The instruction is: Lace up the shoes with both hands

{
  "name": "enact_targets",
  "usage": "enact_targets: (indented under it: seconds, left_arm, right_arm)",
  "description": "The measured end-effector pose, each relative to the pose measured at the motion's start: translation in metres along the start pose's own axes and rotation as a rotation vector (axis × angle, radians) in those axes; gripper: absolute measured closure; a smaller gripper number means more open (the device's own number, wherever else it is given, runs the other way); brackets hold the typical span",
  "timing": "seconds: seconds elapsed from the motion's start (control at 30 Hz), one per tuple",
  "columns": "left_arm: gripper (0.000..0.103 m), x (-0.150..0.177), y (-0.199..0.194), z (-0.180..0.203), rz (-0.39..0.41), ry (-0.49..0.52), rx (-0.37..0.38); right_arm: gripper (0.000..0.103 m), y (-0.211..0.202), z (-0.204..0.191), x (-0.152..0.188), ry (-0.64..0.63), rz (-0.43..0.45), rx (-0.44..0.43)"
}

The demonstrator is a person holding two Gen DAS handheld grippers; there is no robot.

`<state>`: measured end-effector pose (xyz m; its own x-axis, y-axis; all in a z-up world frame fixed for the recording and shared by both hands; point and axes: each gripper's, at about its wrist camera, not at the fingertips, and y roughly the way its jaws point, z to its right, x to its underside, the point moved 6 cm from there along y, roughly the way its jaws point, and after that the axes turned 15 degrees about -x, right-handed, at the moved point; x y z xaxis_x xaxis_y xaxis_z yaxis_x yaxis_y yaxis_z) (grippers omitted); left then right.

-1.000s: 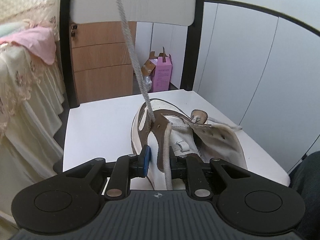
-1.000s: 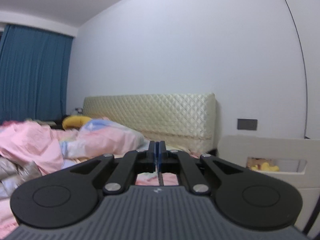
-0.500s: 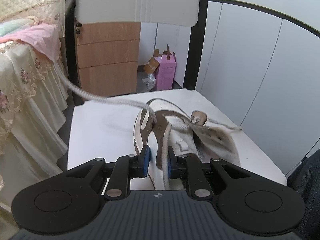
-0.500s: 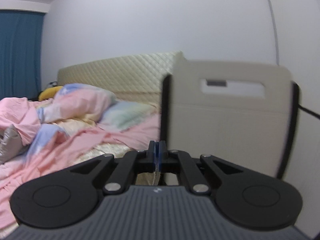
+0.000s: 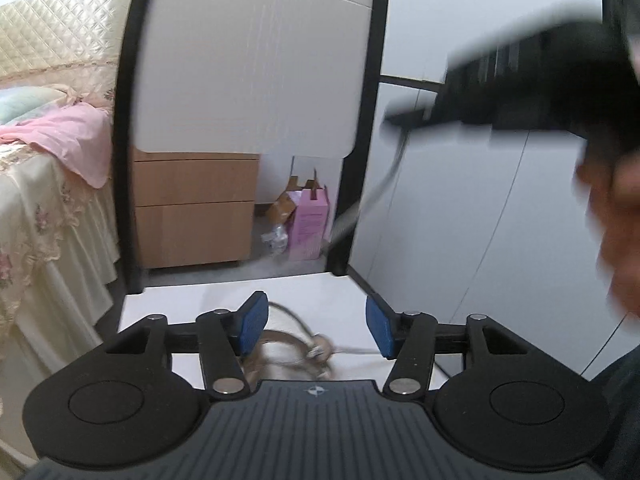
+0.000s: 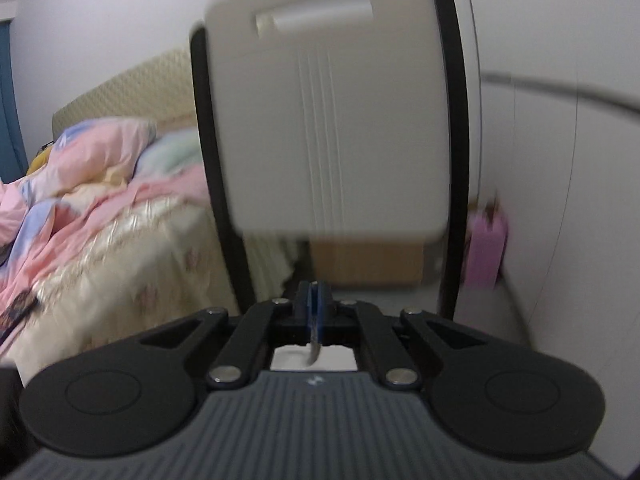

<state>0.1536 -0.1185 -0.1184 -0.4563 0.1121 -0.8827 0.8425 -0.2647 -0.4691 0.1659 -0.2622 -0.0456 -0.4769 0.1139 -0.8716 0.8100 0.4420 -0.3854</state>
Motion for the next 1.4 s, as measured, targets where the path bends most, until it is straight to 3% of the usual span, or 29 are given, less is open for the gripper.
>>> enact_targets:
  seconds: [0.2, 0.37, 0.5, 0.57, 0.63, 0.73, 1.0, 1.13, 1.2, 1.4]
  left_arm:
    - [0.044, -0.002, 0.006, 0.024, 0.061, 0.132, -0.024]
    - [0.049, -0.002, 0.018, 0.03, 0.057, 0.188, -0.035]
    - [0.067, -0.005, 0.015, 0.024, 0.079, 0.211, -0.067]
    - [0.07, -0.006, 0.011, 0.017, 0.083, 0.186, -0.048]
    - [0.086, -0.006, 0.009, 0.013, 0.077, 0.174, -0.024]
    - [0.098, -0.003, 0.011, 0.006, 0.061, 0.163, -0.038]
    - [0.099, -0.004, 0.01, -0.015, 0.031, 0.038, 0.012]
    - [0.099, -0.008, 0.013, -0.027, 0.005, -0.066, 0.031]
    - [0.099, -0.01, 0.013, -0.033, -0.001, -0.111, 0.036]
    - [0.099, -0.019, 0.009, -0.065, 0.002, -0.398, 0.128]
  right_arm:
    - [0.1, 0.028, 0.022, 0.049, 0.205, -0.067, -0.133]
    - [0.099, 0.033, 0.019, 0.05, 0.262, -0.089, -0.222]
    - [0.099, 0.026, 0.011, 0.043, 0.291, -0.077, -0.285]
    - [0.098, 0.028, 0.006, 0.042, 0.305, -0.083, -0.31]
    - [0.098, 0.032, 0.002, 0.041, 0.317, -0.093, -0.328]
    - [0.098, 0.038, -0.003, 0.042, 0.319, -0.109, -0.338]
    - [0.097, 0.045, 0.002, 0.043, 0.408, -0.097, -0.394]
    - [0.093, 0.04, 0.01, 0.04, 0.508, -0.051, -0.432]
    - [0.075, 0.036, 0.016, 0.038, 0.572, -0.019, -0.459]
    - [0.066, 0.036, 0.033, 0.046, 0.782, 0.024, -0.492]
